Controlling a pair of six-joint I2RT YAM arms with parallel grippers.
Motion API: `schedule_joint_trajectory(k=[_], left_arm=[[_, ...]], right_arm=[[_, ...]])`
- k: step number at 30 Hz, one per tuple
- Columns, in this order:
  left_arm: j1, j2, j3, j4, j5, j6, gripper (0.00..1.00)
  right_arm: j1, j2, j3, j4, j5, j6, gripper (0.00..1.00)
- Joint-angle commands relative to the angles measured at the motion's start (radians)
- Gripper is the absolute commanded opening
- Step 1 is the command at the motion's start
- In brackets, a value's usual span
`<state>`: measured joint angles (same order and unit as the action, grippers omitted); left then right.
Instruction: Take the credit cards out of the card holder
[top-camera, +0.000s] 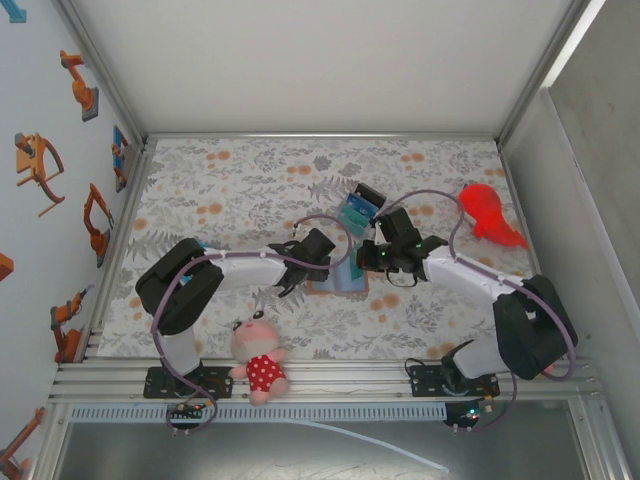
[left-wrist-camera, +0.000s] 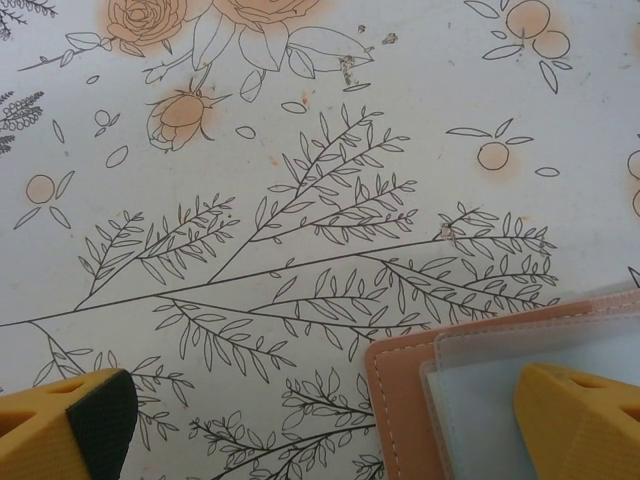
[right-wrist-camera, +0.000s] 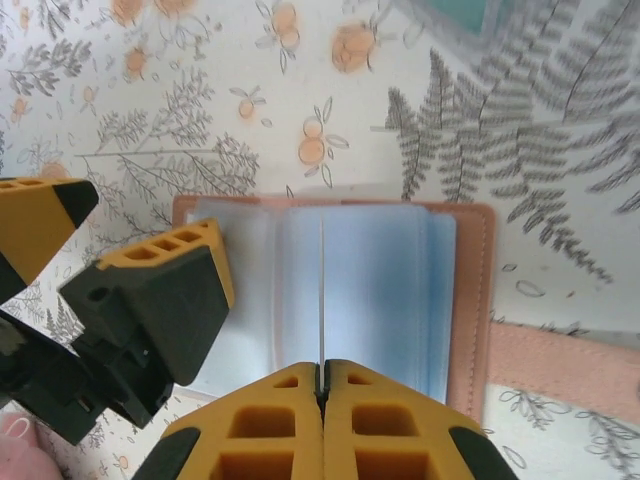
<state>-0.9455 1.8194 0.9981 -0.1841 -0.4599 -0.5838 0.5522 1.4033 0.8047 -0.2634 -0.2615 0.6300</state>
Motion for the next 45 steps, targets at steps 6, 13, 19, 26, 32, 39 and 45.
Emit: schedule_joint_trajectory(k=[6, 13, 19, 26, 32, 39, 45], left_arm=[[0.01, -0.119, -0.023, -0.081, -0.052, 0.046, 0.97], [0.011, -0.263, -0.059, -0.101, -0.101, 0.032, 0.97], [0.023, -0.392, -0.124, -0.104, -0.133, -0.001, 0.97], [0.053, -0.494, -0.19, -0.105, -0.145, -0.027, 0.97], [0.065, -0.514, -0.196, -0.123, -0.154, -0.031, 0.97], [0.071, -0.516, -0.194, -0.134, -0.156, -0.035, 0.97], [0.074, -0.517, -0.192, -0.139, -0.163, -0.038, 0.97]], right_arm=[[-0.006, 0.017, 0.223, -0.249, 0.218, -0.298, 0.0], [-0.014, 0.109, 0.384, -0.262, 0.26, -0.488, 0.0], [-0.018, 0.186, 0.48, -0.249, 0.262, -0.661, 0.0], [-0.032, 0.282, 0.559, -0.24, 0.225, -0.811, 0.0], [-0.068, 0.361, 0.621, -0.235, 0.164, -0.894, 0.0], [-0.113, 0.435, 0.692, -0.265, 0.069, -0.91, 0.0], [-0.122, 0.476, 0.724, -0.292, 0.022, -0.926, 0.0]])
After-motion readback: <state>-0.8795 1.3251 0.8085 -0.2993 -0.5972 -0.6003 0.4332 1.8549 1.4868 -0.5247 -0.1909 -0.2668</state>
